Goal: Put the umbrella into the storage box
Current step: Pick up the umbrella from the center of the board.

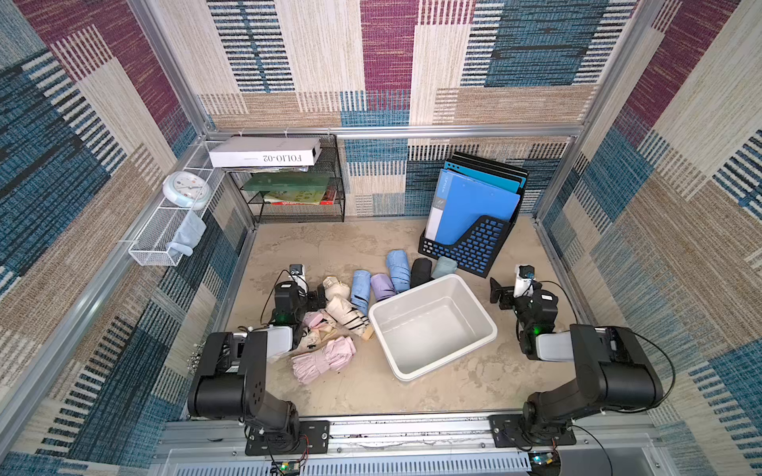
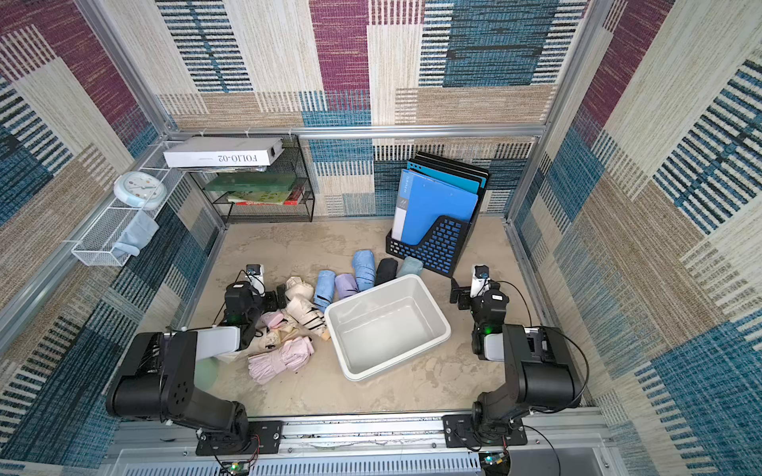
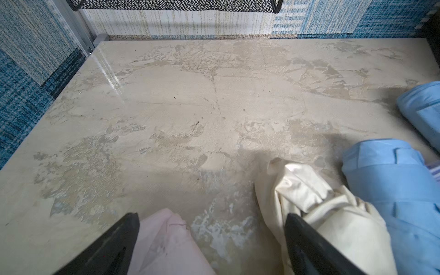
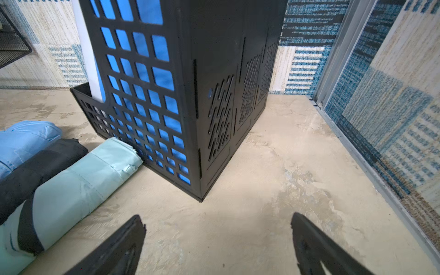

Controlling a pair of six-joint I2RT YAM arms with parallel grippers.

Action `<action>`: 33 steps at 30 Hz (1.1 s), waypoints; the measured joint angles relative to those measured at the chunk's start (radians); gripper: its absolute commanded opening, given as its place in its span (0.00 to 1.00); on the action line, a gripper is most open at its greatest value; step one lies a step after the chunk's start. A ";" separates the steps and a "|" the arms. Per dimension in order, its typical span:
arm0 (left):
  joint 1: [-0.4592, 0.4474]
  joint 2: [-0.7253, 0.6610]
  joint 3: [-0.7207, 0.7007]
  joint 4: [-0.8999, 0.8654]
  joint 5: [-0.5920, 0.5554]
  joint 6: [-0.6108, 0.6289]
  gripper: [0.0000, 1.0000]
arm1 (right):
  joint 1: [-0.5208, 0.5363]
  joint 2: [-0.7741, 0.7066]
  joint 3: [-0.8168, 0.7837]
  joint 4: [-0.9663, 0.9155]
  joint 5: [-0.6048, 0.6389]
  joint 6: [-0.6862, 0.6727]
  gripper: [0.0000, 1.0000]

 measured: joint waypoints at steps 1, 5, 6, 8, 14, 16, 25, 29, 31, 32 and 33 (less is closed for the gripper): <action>0.000 0.000 0.000 0.000 0.000 0.000 1.00 | 0.000 0.000 -0.001 0.000 0.000 0.000 0.99; 0.000 0.000 0.000 0.000 0.000 0.000 0.99 | 0.000 0.000 -0.002 0.000 -0.002 0.000 0.99; 0.000 0.000 0.000 0.000 0.000 0.000 0.99 | 0.000 0.000 -0.002 0.000 -0.004 0.000 0.99; 0.000 0.000 0.000 0.000 0.000 0.000 0.99 | 0.000 0.000 -0.002 0.000 -0.004 0.000 0.99; 0.000 0.000 0.000 0.000 0.000 0.000 0.99 | 0.000 0.000 -0.002 0.000 -0.004 0.000 0.99; 0.000 0.000 0.000 0.000 0.000 0.000 0.99 | 0.000 0.000 -0.002 0.000 -0.004 0.000 0.99; 0.006 0.000 0.000 0.000 0.016 0.000 0.99 | 0.000 0.000 -0.002 0.000 -0.004 0.000 0.99; 0.006 0.000 0.000 0.000 0.016 0.000 0.99 | 0.000 0.000 -0.002 0.000 -0.004 0.000 0.99; 0.006 0.000 0.000 0.000 0.016 0.000 0.99 | 0.000 -0.001 -0.002 0.000 -0.004 0.000 0.99; 0.006 0.000 0.001 -0.001 0.016 0.000 0.99 | 0.000 -0.003 -0.004 0.000 -0.004 0.000 0.99; 0.008 0.001 0.002 -0.002 0.016 0.000 0.99 | 0.000 -0.010 -0.005 -0.001 -0.006 -0.001 0.99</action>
